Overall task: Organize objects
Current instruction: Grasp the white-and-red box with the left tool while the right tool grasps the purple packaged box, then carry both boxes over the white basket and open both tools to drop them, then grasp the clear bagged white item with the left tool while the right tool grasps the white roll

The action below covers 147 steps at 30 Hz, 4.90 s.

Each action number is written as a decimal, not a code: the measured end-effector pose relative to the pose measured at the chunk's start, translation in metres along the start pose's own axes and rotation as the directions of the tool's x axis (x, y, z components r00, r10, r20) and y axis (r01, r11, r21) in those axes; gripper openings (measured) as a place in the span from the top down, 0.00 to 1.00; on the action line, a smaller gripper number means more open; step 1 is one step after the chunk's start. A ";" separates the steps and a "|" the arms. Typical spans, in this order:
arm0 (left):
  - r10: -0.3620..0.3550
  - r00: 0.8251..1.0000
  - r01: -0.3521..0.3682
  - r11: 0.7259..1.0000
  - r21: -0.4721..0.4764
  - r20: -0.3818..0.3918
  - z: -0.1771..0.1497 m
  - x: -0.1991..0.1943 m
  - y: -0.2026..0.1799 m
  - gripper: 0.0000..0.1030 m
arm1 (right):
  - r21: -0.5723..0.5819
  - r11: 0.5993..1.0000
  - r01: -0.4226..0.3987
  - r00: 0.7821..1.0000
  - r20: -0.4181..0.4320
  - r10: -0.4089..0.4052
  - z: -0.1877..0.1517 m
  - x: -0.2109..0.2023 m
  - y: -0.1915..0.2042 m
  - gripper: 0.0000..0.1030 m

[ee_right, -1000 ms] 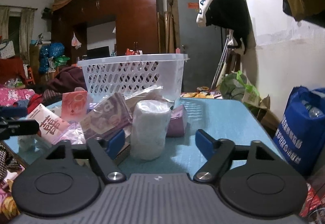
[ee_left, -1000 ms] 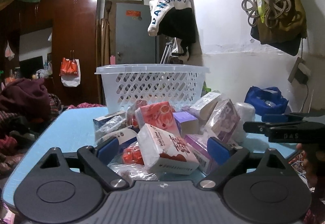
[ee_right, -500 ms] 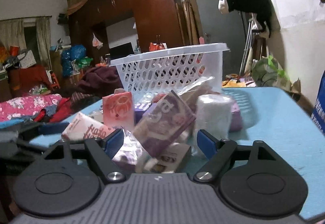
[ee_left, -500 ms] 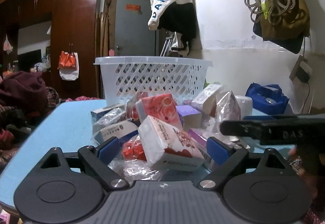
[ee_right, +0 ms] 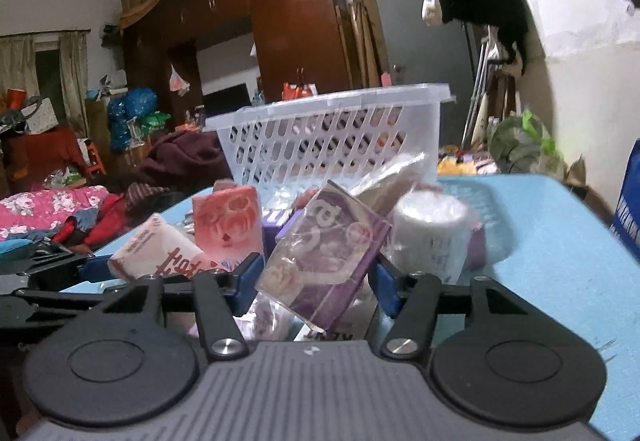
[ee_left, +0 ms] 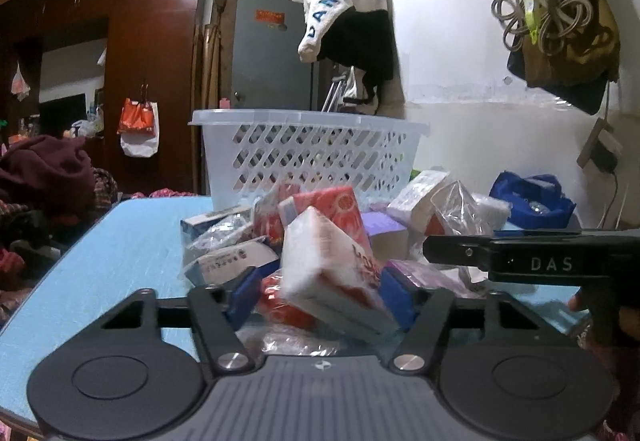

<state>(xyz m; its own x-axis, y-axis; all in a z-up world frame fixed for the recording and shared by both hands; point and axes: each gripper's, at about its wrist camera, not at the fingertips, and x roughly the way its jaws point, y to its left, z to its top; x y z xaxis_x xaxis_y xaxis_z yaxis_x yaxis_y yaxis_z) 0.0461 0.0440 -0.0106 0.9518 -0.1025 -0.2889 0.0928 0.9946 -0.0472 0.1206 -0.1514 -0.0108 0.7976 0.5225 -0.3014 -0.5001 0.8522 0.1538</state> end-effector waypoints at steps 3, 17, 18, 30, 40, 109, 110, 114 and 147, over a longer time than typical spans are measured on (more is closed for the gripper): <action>-0.017 1.000 0.017 1.000 -0.011 0.009 0.003 -0.002 0.003 0.51 | -0.032 0.999 0.005 1.000 0.018 -0.004 0.003 -0.003 0.005 0.42; -0.060 0.998 0.059 0.997 -0.058 -0.008 0.012 0.010 0.004 0.62 | -0.058 0.998 -0.010 1.000 0.011 0.011 0.006 0.001 0.004 0.44; -0.069 0.998 0.068 0.996 -0.060 -0.009 0.012 0.011 0.004 0.63 | -0.061 0.998 -0.009 1.000 0.012 0.010 0.005 0.001 0.005 0.45; -0.083 0.996 0.087 0.992 -0.088 0.043 0.024 0.002 0.011 0.70 | -0.069 0.998 -0.010 1.000 0.026 0.012 0.009 -0.004 0.004 0.47; -0.088 0.994 0.093 0.993 -0.072 0.069 0.027 -0.006 0.007 0.70 | -0.079 0.997 -0.019 0.999 0.035 0.022 0.012 -0.006 0.004 0.47; 0.093 0.995 -0.083 0.972 -0.222 0.033 0.164 0.156 0.076 0.20 | -0.289 0.952 0.100 0.989 -0.075 -0.126 0.145 0.141 -0.023 0.10; 0.097 0.995 -0.088 0.975 -0.203 0.037 0.164 0.153 0.074 0.20 | -0.298 0.948 0.108 0.990 -0.050 -0.129 0.145 0.135 -0.021 0.05; 0.077 0.993 -0.066 0.990 -0.128 0.085 0.155 0.111 0.066 0.20 | -0.249 0.965 0.086 0.996 0.010 -0.086 0.149 0.101 -0.028 0.00; 0.003 1.000 -0.002 0.996 0.088 -0.005 -0.033 -0.019 0.023 0.43 | -0.163 0.986 0.011 1.000 0.014 -0.009 0.003 0.015 -0.052 0.49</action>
<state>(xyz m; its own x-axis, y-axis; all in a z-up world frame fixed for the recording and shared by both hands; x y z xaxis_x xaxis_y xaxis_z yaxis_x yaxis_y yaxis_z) 0.0204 0.0679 -0.0379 0.9506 -0.1000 -0.2938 0.1162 0.9925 0.0380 0.1591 -0.1882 -0.0207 0.8069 0.5149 -0.2894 -0.5393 0.8421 -0.0055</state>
